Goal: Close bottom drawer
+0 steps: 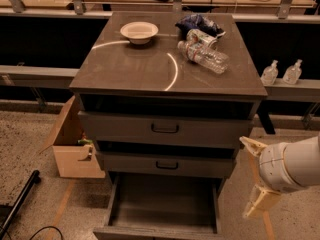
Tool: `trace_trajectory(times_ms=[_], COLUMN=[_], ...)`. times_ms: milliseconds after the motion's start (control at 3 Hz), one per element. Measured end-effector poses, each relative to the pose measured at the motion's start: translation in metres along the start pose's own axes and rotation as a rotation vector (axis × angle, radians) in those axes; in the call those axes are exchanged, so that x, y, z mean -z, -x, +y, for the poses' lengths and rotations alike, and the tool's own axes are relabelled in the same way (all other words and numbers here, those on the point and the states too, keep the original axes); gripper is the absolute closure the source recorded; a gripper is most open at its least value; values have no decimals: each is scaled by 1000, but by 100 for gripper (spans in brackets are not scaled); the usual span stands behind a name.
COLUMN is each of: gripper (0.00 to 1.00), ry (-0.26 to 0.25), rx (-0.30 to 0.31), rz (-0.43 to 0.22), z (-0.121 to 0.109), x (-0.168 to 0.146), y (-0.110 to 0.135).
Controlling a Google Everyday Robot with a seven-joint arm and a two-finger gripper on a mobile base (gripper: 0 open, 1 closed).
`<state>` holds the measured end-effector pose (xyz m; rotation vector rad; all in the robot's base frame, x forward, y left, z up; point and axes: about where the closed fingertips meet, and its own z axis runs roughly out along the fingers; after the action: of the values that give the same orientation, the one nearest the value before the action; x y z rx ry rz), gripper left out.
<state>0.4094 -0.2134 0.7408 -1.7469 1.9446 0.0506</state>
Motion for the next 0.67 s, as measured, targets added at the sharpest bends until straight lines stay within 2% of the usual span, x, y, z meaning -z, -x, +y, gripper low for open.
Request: trace_trajectory(times_ms=[333, 667], gripper=[0, 0], ry=[-8, 14], rx=[-18, 23], rz=[19, 64], z=[5, 29], x=[-12, -65], y=[-8, -37])
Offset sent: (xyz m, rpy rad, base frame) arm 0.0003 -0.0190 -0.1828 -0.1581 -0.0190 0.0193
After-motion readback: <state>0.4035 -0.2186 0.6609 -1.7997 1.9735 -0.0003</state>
